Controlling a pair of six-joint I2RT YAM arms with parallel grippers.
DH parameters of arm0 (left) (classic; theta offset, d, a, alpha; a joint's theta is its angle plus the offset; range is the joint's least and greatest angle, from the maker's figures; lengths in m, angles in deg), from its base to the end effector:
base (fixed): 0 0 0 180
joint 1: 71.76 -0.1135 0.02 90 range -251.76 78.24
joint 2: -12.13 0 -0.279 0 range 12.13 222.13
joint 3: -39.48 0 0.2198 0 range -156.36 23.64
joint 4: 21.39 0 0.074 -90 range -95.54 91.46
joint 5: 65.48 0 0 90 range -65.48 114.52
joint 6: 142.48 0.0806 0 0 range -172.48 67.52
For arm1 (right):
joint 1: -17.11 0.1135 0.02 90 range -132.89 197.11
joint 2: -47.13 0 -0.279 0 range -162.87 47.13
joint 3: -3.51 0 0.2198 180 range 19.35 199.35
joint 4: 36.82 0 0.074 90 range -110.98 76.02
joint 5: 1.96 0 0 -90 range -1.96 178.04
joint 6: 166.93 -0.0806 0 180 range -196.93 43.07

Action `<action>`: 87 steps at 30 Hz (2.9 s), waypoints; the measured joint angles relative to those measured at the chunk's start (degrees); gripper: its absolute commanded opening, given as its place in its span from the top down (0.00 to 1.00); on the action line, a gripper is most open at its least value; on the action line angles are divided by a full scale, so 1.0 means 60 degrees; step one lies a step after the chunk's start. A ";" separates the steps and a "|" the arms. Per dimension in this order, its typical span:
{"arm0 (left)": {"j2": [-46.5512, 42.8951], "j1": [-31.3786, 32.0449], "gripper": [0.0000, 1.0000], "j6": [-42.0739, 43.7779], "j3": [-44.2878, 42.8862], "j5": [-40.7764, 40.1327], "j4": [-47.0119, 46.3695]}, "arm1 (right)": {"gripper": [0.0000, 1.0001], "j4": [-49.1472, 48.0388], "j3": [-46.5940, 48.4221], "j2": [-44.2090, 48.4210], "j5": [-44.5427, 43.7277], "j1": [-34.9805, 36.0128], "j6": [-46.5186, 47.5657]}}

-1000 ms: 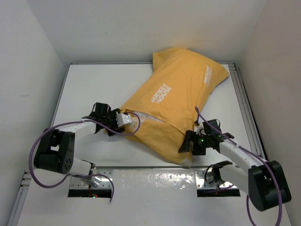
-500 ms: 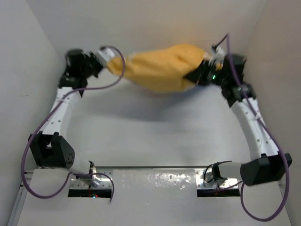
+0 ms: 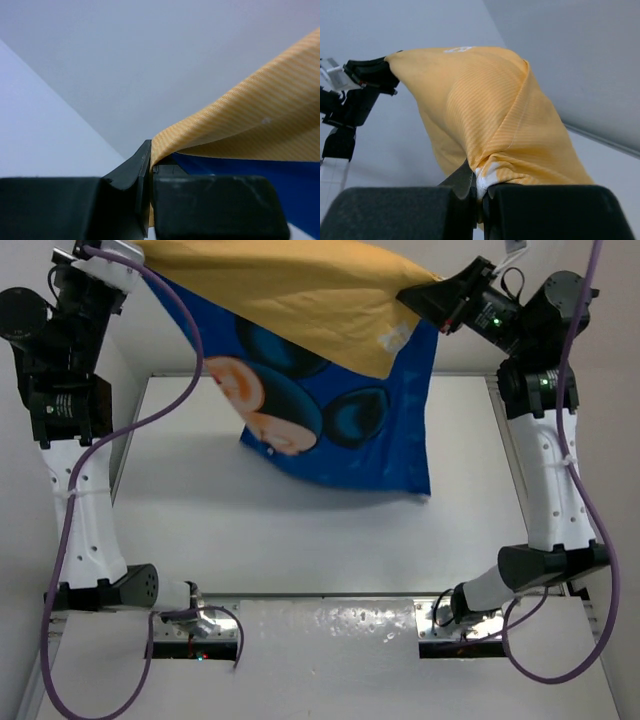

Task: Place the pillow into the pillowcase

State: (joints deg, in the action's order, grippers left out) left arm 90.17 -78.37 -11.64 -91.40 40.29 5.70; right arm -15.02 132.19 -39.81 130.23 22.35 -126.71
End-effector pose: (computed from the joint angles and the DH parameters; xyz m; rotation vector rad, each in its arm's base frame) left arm 0.2325 0.0049 0.6275 0.5712 1.0075 0.5813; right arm 0.2886 0.0808 0.5840 -0.1630 1.4182 1.2520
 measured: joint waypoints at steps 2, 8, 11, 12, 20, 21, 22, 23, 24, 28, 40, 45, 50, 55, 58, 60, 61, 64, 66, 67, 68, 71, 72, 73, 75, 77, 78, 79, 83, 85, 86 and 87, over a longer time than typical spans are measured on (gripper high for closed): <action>0.0328 -0.0324 1.00 -0.0138 -0.0452 -0.0069 0.0240 | 1.00 -0.0058 0.0000 -0.0211 -0.0011 0.0357 -0.0073; 0.0860 -0.1373 1.00 -0.0357 -0.1308 -0.0929 0.0233 | 1.00 -0.0200 0.0033 -0.0984 -0.0295 0.2546 0.0011; 0.0907 -0.1803 1.00 -0.0342 -0.1716 -0.1490 -0.0248 | 1.00 -0.0168 0.0841 -0.1923 -0.0612 0.3763 0.0270; 0.0929 -0.1938 1.00 -0.0342 -0.1858 -0.1665 -0.0492 | 1.00 -0.0208 0.1264 -0.2328 -0.0736 0.4164 0.0324; 0.1104 -0.2550 1.00 -0.0980 -0.2087 -0.2095 -0.1836 | 1.00 -0.1690 0.0266 -0.2980 -0.1242 0.6145 0.0259; 0.1140 -0.2390 1.00 -0.1071 -0.1931 -0.2004 -0.1851 | 1.00 -0.1905 -0.0583 -0.2619 -0.1443 0.6149 0.0175; 0.1195 -0.2124 1.00 -0.1126 -0.1705 -0.1916 -0.1905 | 1.00 -0.2160 -0.1410 -0.2284 -0.1639 0.6054 0.0062; 0.1268 -0.1796 1.00 -0.1140 -0.1472 -0.1872 -0.1880 | 1.00 -0.2415 -0.2375 -0.1851 -0.1836 0.5905 -0.0055; 0.1399 -0.1432 1.00 -0.1140 -0.1224 -0.1781 -0.1865 | 1.00 -0.2535 -0.3282 -0.1402 -0.2106 0.5668 -0.0211; 0.2401 0.0284 1.00 -0.1056 -0.0226 -0.1657 -0.1570 | 1.00 -0.3009 -0.6309 0.0259 -0.3249 0.4539 -0.0852; 0.8335 0.5067 0.39 -0.1053 -0.0867 -0.1752 -0.0437 | 0.27 -0.0896 -1.2032 0.4634 -0.7464 0.0164 -0.1417; 0.9493 0.6397 0.00 -0.1402 -0.1515 -0.1923 -0.0459 | 0.01 0.0277 -1.2029 0.5136 -0.8499 -0.1661 0.0175; 0.9504 0.6634 0.00 -0.2251 -0.2736 -0.1967 -0.0346 | 0.20 0.1213 -1.0954 0.3690 -0.7799 -0.2226 0.1909; 0.8477 0.5253 0.00 -0.3082 -0.3453 -0.1869 0.0900 | 0.33 0.1373 -0.8575 0.0925 -0.5872 -0.1104 0.3435; 0.7056 0.3552 0.00 -0.3279 -0.2801 -0.1869 0.2135 | 0.13 0.1410 -0.7340 -0.0463 -0.5442 -0.0160 0.4335; 0.5723 0.2277 0.00 -0.3413 -0.1417 -0.1891 0.2816 | 0.11 0.1625 -0.6852 -0.1082 -0.5377 0.0335 0.4867; 0.5056 0.1585 0.00 -0.3490 -0.0583 -0.1887 0.3024 | 0.11 0.1759 -0.6641 -0.1402 -0.5300 0.0532 0.5100; 0.3432 -0.0157 0.00 -0.3690 0.1985 -0.1778 0.3544 | 0.21 0.2073 -0.6011 -0.2397 -0.5060 0.0787 0.5508; 0.2794 -0.0783 0.00 -0.3767 0.3530 -0.1541 0.3850 | 0.54 0.2106 -0.5774 -0.3005 -0.4903 0.0765 0.5555; 0.2656 -0.0885 0.00 -0.3818 0.4262 -0.1337 0.3923 | 0.75 0.2106 -0.5741 -0.3242 -0.4801 0.0703 0.5479; 0.2616 -0.0896 0.00 -0.3825 0.4819 -0.1147 0.3974 | 0.82 0.2131 -0.5745 -0.3355 -0.4692 0.0634 0.5428; 0.2637 -0.0820 0.00 -0.3876 0.6575 -0.0441 0.3752 | 0.98 0.1938 -0.6131 -0.3184 -0.4320 0.0324 0.5005; 0.2637 -0.0794 0.00 -0.3883 0.6936 -0.0284 0.3668 | 0.99 0.1723 -0.6441 -0.2943 -0.4193 0.0219 0.4881; 0.2626 -0.0783 0.00 -0.3905 0.7209 -0.0106 0.3534 | 1.00 0.1559 -0.6776 -0.2652 -0.4098 0.0109 0.4754; 0.2597 -0.0801 0.00 -0.3916 0.7475 0.0168 0.3177 | 1.00 0.1399 -0.7548 -0.1891 -0.3840 -0.0127 0.4564; 0.2619 -0.0790 0.05 -0.3894 0.7566 0.0306 0.2758 | 1.00 0.1410 -0.8193 -0.1173 -0.3526 -0.0382 0.4382; 0.2656 -0.0790 0.11 -0.3894 0.7577 0.0357 0.2583 | 1.00 0.1417 -0.8510 -0.0834 -0.3340 -0.0539 0.4222; 0.2703 -0.0794 0.20 -0.3894 0.7595 0.0419 0.2448 | 1.00 0.1461 -0.8790 -0.0528 -0.3107 -0.0714 0.4058; 0.2965 -0.0860 1.00 -0.3796 0.7850 0.0776 0.1920 | 0.93 0.1523 -0.9894 0.0565 -0.1443 -0.2084 0.3308; 0.3045 -0.0867 1.00 -0.3563 0.8076 0.0827 0.1628 | 1.00 0.1865 -1.0065 0.0831 -0.0780 -0.2798 0.3173; 0.3067 -0.0882 1.00 -0.3464 0.8171 0.0805 0.1486 | 1.00 0.2084 -1.0080 0.0940 -0.0601 -0.3122 0.3144; 0.3078 -0.0900 1.00 -0.3366 0.8233 0.0780 0.1370 | 1.00 0.2255 -1.0091 0.1038 -0.0565 -0.3435 0.3115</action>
State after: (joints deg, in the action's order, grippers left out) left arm 108.64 -83.77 -31.83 -42.01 44.96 13.92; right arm -1.49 71.64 -33.58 126.84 1.74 -108.02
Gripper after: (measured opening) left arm 0.015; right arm 0.014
